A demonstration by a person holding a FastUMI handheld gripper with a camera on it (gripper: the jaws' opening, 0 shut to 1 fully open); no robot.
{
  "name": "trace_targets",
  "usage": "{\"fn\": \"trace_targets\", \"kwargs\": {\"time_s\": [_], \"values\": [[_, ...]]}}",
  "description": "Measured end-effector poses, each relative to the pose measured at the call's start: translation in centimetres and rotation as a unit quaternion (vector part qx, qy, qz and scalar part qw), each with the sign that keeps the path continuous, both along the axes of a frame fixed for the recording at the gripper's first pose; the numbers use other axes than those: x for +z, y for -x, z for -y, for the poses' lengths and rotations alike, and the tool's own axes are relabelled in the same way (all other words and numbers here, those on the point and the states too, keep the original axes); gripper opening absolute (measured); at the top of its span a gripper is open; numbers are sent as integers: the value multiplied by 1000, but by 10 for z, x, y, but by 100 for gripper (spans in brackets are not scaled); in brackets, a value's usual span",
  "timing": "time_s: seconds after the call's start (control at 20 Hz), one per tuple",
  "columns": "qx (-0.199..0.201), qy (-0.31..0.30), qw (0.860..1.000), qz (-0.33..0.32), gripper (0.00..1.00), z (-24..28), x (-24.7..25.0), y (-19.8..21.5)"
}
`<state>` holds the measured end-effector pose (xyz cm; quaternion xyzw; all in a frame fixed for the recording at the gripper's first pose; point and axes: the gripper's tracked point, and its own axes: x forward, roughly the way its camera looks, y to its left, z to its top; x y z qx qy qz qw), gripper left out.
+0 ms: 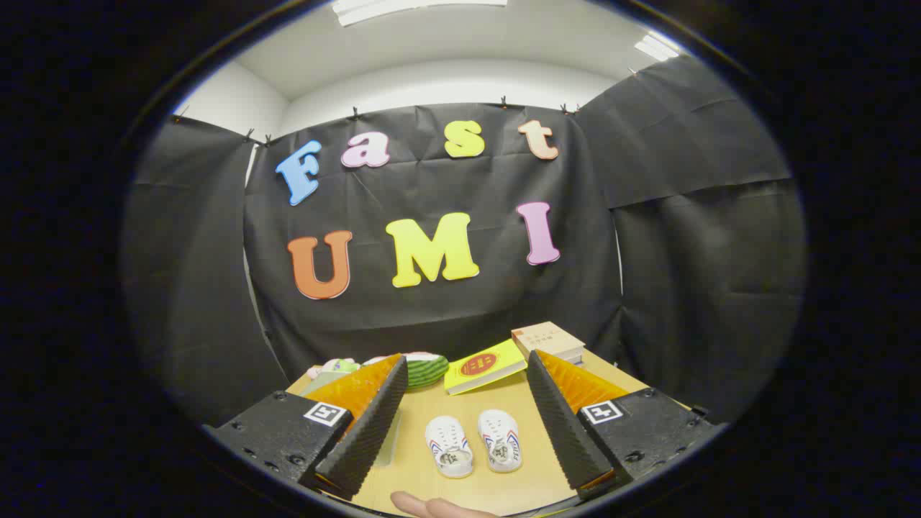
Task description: Open the storage box then place both shoes into the box .Put the left shoe in first, then the right shoe, with the right side of both shoes facing outward in a uniform manner.
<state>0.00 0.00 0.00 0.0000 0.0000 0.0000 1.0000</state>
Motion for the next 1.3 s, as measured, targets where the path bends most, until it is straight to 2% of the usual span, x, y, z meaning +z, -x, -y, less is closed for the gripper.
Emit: {"fn": "trace_targets", "kwargs": {"time_s": [0.85,1.15,1.3], "values": [[30,50,998,-2,100,-50,16,17],[40,56,997,-46,100,-55,-7,-7],[66,31,995,-75,100,-61,-25,-26]]}}
